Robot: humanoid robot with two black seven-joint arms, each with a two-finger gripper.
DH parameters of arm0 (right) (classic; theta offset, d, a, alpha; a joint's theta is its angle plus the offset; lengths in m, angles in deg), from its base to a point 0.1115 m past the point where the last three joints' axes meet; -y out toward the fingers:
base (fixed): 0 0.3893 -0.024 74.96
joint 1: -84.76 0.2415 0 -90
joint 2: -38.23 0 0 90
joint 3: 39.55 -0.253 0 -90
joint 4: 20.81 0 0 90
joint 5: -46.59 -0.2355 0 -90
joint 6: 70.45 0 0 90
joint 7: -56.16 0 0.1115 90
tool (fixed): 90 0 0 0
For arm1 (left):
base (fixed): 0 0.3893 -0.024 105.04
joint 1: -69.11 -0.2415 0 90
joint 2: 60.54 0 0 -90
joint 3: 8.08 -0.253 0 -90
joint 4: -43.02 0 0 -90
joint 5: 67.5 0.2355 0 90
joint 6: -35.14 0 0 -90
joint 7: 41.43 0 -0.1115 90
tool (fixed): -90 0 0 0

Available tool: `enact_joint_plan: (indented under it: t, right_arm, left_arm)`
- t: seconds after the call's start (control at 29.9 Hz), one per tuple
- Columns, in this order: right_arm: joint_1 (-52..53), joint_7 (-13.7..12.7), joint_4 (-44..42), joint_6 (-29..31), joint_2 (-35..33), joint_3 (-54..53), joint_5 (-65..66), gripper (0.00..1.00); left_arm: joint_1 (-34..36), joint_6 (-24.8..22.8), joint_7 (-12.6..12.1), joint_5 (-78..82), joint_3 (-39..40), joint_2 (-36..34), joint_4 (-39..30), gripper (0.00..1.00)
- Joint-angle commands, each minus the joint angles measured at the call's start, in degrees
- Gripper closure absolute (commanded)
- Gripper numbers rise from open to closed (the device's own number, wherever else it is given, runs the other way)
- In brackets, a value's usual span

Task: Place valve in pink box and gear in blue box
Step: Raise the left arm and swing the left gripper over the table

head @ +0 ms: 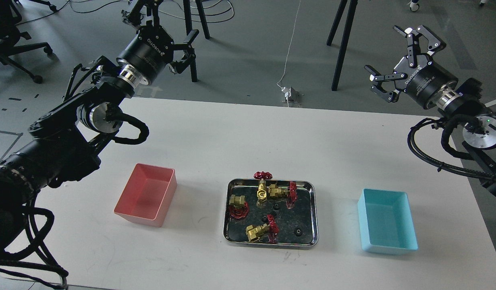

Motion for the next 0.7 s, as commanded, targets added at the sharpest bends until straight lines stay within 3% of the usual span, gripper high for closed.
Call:
enact_joint_plan:
  t: [0.0,0.17,0.27,0.4,0.54,0.67]
  right_arm:
    - [-0.30,-0.01,-0.06,0.00,0.25,-0.06,-0.08,0.01]
    - [0.75,0.08,-3.38,0.00,0.78,-2.77,-1.13,0.01]
    - [0.23,0.52,-6.03,0.00,1.92,-8.83,-5.94,0.01]
    - [-0.83,0.43,-7.70,0.00,2.10,-10.26,-10.71,0.01]
    - [-0.31,0.08,-7.09,0.00,1.22,-9.56,-10.54,0.01]
    - [0.92,0.08,-6.91,0.00,0.52,-6.84,-9.84,0.01]
  left_arm:
    - [-0.49,-0.02,2.75,0.08,0.00,0.39,0.31,0.00]
    - [-0.84,-0.02,4.52,-1.32,2.53,0.65,1.62,0.00]
    - [-3.12,-0.02,5.46,-3.70,9.82,6.25,6.89,0.00]
    - [-3.31,-0.02,5.46,-3.53,12.39,12.35,6.21,0.00]
    - [1.43,-0.02,5.46,1.20,11.78,7.35,-1.42,0.00]
    - [7.48,-0.02,5.46,16.04,8.11,-1.52,-13.19,0.00]
